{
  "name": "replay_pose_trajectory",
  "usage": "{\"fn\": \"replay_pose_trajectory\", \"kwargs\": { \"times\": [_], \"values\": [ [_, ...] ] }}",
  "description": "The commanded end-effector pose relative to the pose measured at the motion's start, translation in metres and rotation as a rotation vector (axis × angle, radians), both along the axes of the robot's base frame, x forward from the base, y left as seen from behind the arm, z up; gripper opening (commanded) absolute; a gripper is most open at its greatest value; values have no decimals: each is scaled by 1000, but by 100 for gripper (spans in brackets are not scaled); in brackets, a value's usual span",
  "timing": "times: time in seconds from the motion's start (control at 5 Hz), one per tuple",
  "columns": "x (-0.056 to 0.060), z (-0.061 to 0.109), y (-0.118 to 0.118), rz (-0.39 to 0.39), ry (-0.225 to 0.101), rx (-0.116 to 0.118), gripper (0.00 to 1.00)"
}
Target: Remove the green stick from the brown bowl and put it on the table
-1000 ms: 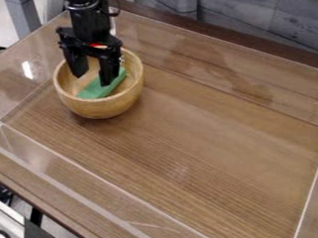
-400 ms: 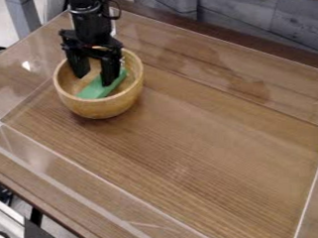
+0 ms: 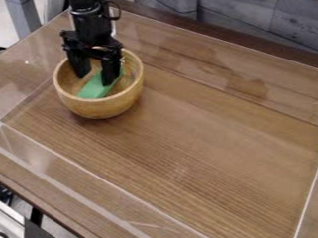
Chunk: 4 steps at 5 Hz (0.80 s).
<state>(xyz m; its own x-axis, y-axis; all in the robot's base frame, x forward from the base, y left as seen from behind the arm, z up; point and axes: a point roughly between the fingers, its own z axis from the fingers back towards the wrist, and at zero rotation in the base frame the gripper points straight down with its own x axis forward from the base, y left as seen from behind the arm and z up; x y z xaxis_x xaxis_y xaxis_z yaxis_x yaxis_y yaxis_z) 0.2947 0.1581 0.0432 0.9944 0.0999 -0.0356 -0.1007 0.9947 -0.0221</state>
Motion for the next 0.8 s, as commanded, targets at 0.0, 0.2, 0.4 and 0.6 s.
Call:
{"fn": "replay_pose_trajectory", "kwargs": {
  "times": [0.0, 0.2, 0.4, 0.6],
  "values": [
    [8, 12, 10, 1, -48, 23, 100],
    [10, 11, 12, -2, -52, 18, 100],
    [12, 10, 15, -2, -55, 13, 100],
    [15, 9, 16, -1, -56, 8, 100]
  ]
}}
